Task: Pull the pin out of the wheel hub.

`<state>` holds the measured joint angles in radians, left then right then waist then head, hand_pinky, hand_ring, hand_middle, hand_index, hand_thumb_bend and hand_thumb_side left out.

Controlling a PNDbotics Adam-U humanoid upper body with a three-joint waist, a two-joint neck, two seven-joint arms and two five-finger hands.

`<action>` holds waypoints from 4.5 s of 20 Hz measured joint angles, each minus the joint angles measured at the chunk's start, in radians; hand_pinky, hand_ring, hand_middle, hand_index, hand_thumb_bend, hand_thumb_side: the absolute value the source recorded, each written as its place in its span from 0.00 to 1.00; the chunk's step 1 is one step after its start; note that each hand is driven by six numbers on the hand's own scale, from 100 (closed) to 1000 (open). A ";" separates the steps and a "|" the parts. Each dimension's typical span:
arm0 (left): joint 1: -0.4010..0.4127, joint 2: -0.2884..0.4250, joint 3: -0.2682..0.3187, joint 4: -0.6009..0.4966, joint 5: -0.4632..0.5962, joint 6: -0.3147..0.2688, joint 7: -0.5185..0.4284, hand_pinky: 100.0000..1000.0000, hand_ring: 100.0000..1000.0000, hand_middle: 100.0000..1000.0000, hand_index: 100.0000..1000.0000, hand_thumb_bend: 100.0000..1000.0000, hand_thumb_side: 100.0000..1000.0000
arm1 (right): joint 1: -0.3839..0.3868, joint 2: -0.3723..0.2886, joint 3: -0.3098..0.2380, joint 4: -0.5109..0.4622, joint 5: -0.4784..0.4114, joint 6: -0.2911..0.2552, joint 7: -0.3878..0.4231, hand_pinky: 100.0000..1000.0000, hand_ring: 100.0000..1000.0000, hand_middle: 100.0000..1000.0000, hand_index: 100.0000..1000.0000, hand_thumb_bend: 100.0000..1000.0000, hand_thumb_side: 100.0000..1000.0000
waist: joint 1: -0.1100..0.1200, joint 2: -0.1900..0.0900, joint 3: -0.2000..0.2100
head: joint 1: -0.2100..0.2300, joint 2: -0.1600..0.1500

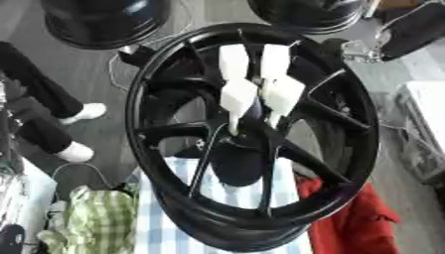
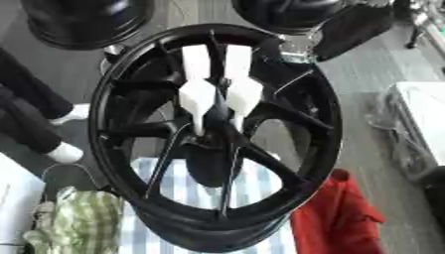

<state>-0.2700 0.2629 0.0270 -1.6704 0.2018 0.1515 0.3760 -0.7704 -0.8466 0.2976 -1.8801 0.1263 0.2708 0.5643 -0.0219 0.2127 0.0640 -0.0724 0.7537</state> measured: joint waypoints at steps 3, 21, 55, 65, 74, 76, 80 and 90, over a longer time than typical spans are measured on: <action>0.000 0.000 0.000 0.000 0.000 0.000 -0.003 0.70 0.69 0.64 0.71 0.16 0.75 | -0.003 0.005 0.014 0.012 0.016 -0.009 0.027 0.85 0.75 0.74 0.82 0.31 0.31 | -0.001 0.000 0.000 | 0.000 0.000; 0.000 0.000 -0.006 0.000 -0.001 0.001 -0.012 0.70 0.69 0.64 0.70 0.15 0.76 | -0.091 0.114 0.079 0.198 0.172 -0.018 0.045 0.85 0.78 0.76 0.85 0.31 0.25 | 0.000 0.002 0.000 | -0.007 -0.001; 0.002 0.000 -0.006 0.000 0.000 0.001 -0.020 0.70 0.69 0.64 0.70 0.13 0.77 | -0.143 0.219 0.092 0.393 0.311 -0.066 0.046 0.87 0.83 0.81 0.85 0.34 0.25 | -0.004 0.027 0.007 | -0.007 -0.017; 0.000 0.000 -0.006 0.000 0.000 0.003 -0.023 0.70 0.69 0.64 0.70 0.12 0.78 | -0.144 0.227 0.091 0.415 0.298 -0.082 0.053 0.87 0.82 0.77 0.82 0.32 0.24 | -0.003 0.032 0.012 | -0.004 -0.018; -0.003 0.000 -0.006 0.000 0.000 0.003 -0.027 0.70 0.70 0.64 0.70 0.12 0.78 | -0.144 0.227 0.092 0.415 0.258 -0.066 0.063 0.86 0.80 0.74 0.79 0.28 0.21 | -0.004 0.036 0.013 | 0.000 -0.021; -0.004 0.000 -0.006 0.000 0.000 0.003 -0.027 0.70 0.70 0.64 0.70 0.12 0.78 | -0.133 0.225 0.092 0.411 0.251 -0.063 0.067 0.86 0.80 0.74 0.79 0.27 0.20 | -0.005 0.037 0.015 | 0.000 -0.022; -0.007 0.000 -0.006 0.000 0.000 0.003 -0.027 0.70 0.70 0.64 0.69 0.12 0.78 | -0.116 0.213 0.092 0.399 0.238 -0.056 0.078 0.86 0.80 0.75 0.80 0.29 0.22 | -0.005 0.038 0.017 | 0.001 -0.027; -0.010 0.000 -0.006 -0.001 0.000 0.003 -0.027 0.70 0.70 0.64 0.69 0.12 0.78 | -0.109 0.208 0.092 0.390 0.227 -0.050 0.095 0.86 0.79 0.73 0.78 0.28 0.20 | -0.005 0.043 0.018 | 0.001 -0.031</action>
<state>-0.2799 0.2628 0.0211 -1.6712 0.2020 0.1543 0.3487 -0.8792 -0.6385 0.3893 -1.4906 0.3530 0.2205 0.6589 -0.0268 0.2560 0.0817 -0.0716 0.7223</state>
